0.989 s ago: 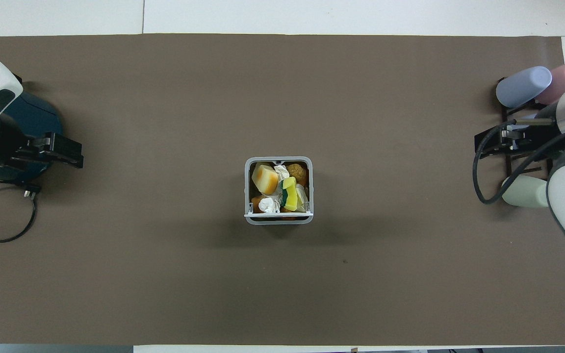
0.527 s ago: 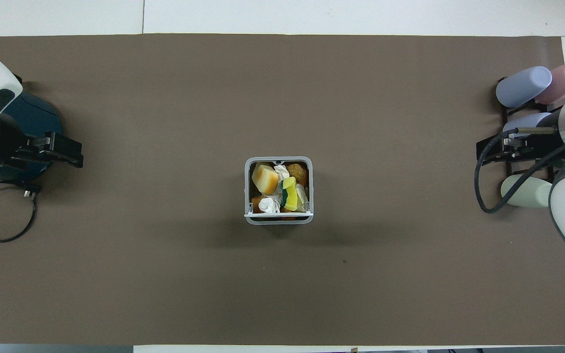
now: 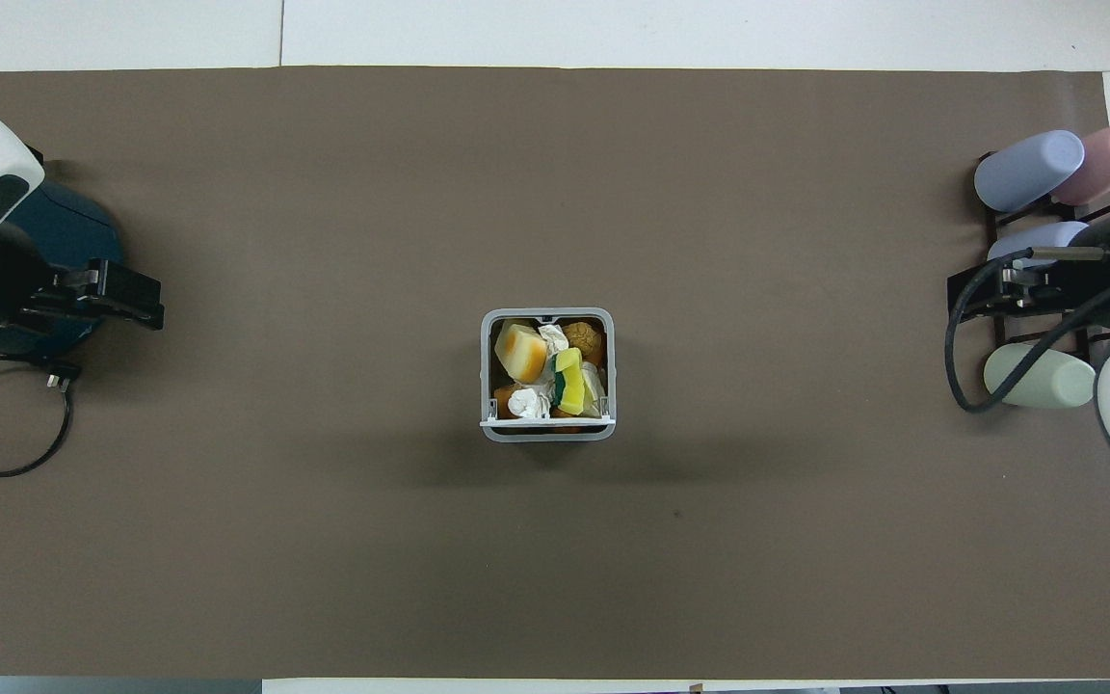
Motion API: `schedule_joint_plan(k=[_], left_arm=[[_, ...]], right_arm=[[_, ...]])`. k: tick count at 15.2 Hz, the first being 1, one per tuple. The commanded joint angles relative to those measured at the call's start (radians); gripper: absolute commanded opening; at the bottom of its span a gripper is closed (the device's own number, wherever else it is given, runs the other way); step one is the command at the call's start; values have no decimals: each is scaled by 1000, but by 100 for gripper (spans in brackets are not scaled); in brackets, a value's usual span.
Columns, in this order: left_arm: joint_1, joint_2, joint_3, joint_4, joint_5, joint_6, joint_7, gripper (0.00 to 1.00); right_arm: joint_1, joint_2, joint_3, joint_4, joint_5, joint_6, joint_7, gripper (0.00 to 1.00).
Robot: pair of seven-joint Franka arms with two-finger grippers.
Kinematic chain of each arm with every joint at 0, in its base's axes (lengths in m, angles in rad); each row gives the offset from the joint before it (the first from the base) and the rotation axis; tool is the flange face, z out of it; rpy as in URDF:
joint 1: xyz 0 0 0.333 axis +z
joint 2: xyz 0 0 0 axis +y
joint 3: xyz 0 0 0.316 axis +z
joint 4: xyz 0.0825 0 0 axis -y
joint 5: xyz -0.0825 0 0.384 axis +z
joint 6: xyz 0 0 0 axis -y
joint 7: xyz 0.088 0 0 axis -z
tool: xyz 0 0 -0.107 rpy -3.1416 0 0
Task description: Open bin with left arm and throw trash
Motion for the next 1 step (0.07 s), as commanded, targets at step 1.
schedule_joint_plan(k=[1], left_arm=[[1, -20, -1, -18, 18, 13, -1, 100]], right_arm=[[-22, -15, 10, -16, 20, 15, -27, 100]])
